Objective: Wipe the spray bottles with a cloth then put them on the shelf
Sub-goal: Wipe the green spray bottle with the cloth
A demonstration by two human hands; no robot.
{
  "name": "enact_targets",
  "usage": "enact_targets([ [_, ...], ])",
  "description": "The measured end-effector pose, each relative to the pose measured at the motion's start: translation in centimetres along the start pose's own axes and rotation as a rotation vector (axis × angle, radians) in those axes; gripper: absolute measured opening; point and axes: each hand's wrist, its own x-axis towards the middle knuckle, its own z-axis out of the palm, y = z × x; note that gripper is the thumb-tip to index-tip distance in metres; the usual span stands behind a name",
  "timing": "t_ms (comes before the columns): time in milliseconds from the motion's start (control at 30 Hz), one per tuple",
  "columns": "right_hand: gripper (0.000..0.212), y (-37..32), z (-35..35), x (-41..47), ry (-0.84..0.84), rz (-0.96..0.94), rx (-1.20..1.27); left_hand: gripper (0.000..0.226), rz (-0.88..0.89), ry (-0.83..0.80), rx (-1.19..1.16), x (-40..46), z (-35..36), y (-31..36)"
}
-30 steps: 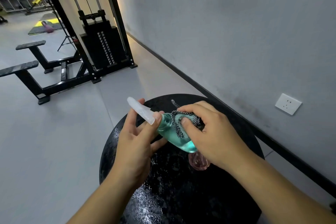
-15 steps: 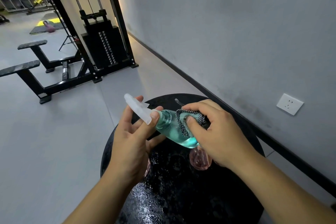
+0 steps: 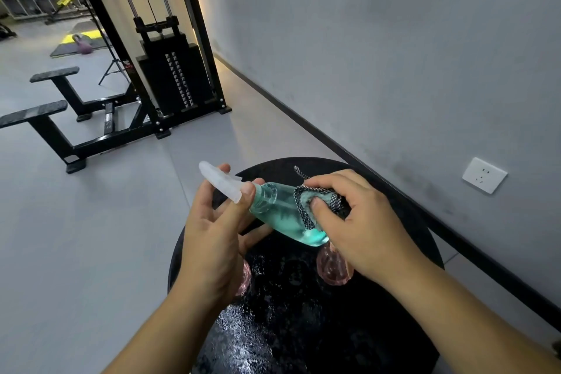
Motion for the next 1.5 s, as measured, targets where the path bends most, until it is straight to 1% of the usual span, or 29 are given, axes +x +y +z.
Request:
enact_targets([
  [167,0.024,1.1,0.1,0.1,0.057,0.101,0.009,0.073,-0.018,0.075,-0.046,0.2,-0.1,0.4],
  [233,0.025,0.7,0.2,-0.1,0.055,0.06,0.017,0.074,-0.028,0.075,-0.048,0.1,0.2,0.3],
  [367,0.027,-0.1,0.7,-0.7,0.033,-0.039,-0.012,0.068,-0.027,0.062,-0.047,0.1,0.2,0.3],
  [467,0.026,0.5,0.6,-0.4,0.048,0.035,-0.016,0.065,-0.025,0.074,-0.065,0.1,0.0,0.6],
  [533,0.024,1.0,0.4,0.0,0.069,0.101,0.031,0.064,-0.026,0.083,-0.072,0.2,-0.2,0.8],
  [667,0.022,1.1,0.7,0.1,0.129,0.137,0.133,0.064,-0.026,0.09,-0.073,0.2,-0.2,0.7],
  [700,0.022,1.1,0.8,0.1,0.146,0.148,0.162,0.059,-0.027,0.095,-0.076,0.3,-0.1,0.6],
  [767,0.021,0.9,1.0,0.0,0.168,0.179,0.191,0.041,-0.03,0.126,-0.063,0.3,0.2,0.5],
  [833,0.022,0.6,1.2,-0.2,0.151,0.19,0.178,0.019,-0.036,0.159,-0.034,0.4,0.3,0.3],
  [867,0.022,0.4,1.2,-0.3,0.143,0.187,0.174,0.015,-0.038,0.178,-0.024,0.4,0.3,0.3],
  [933,0.019,0.0,1.4,-0.5,0.155,0.167,0.21,0.018,-0.046,0.208,-0.013,0.6,0.3,0.5],
  [1067,0.023,-0.6,1.9,-1.1,0.193,0.113,0.291,0.03,-0.086,0.245,-0.024,0.7,0.3,0.8],
  [1167,0.023,-0.6,2.1,-1.1,0.192,0.098,0.285,0.026,-0.095,0.245,-0.023,0.9,0.1,0.8],
  [1300,0.023,-0.2,1.9,-0.9,0.207,0.158,0.307,0.02,-0.073,0.221,-0.045,0.8,0.2,1.0],
  [1500,0.025,0.0,2.2,-1.0,0.224,0.177,0.324,0.02,-0.079,0.176,-0.068,0.6,0.6,1.0],
])
